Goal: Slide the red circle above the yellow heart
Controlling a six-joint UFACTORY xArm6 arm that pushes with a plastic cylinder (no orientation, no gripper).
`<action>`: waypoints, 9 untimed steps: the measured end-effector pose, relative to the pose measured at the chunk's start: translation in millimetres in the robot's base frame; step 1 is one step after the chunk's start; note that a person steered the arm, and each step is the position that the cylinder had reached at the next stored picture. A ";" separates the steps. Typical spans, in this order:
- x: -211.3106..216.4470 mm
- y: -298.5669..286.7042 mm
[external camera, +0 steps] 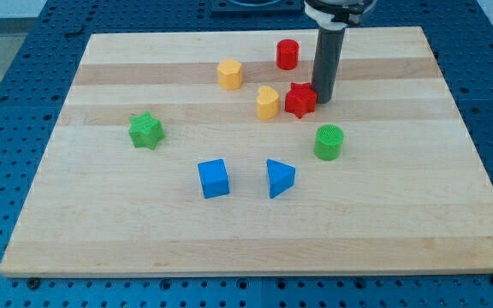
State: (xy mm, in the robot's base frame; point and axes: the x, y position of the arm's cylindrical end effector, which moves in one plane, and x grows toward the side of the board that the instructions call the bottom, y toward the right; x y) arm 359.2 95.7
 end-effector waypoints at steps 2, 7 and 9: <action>-30.3 8.8; -110.9 -23.6; -56.4 -26.1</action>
State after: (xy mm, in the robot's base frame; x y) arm 302.8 69.6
